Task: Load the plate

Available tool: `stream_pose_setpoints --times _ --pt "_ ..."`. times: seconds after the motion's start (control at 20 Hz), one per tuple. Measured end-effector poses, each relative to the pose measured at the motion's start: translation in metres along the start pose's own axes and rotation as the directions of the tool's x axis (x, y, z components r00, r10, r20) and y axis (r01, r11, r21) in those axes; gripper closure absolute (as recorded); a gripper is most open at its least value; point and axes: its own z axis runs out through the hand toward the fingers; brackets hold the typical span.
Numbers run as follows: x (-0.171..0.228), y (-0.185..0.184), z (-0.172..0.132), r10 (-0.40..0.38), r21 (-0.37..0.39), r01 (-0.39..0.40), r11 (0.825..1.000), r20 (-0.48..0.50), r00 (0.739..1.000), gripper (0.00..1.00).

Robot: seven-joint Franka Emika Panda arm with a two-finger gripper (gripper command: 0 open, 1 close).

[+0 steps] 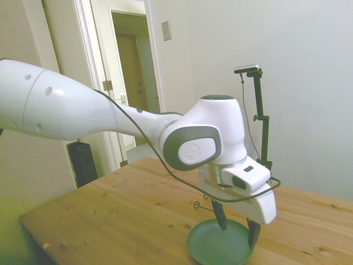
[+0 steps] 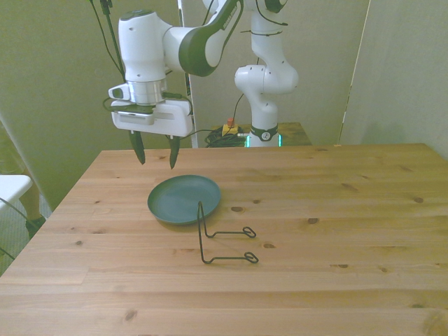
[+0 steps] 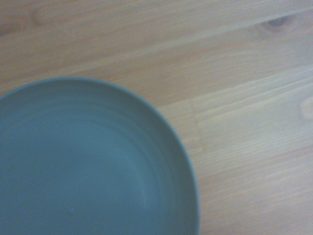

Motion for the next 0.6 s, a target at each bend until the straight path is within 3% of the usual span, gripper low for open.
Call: stream_pose_setpoints --times 0.3,0.6 --pt "0.042 -0.008 0.022 -0.061 0.014 0.06 0.998 0.069 0.996 0.0" --pt "0.056 -0.02 0.055 -0.113 0.006 0.113 0.994 0.142 0.983 0.0"
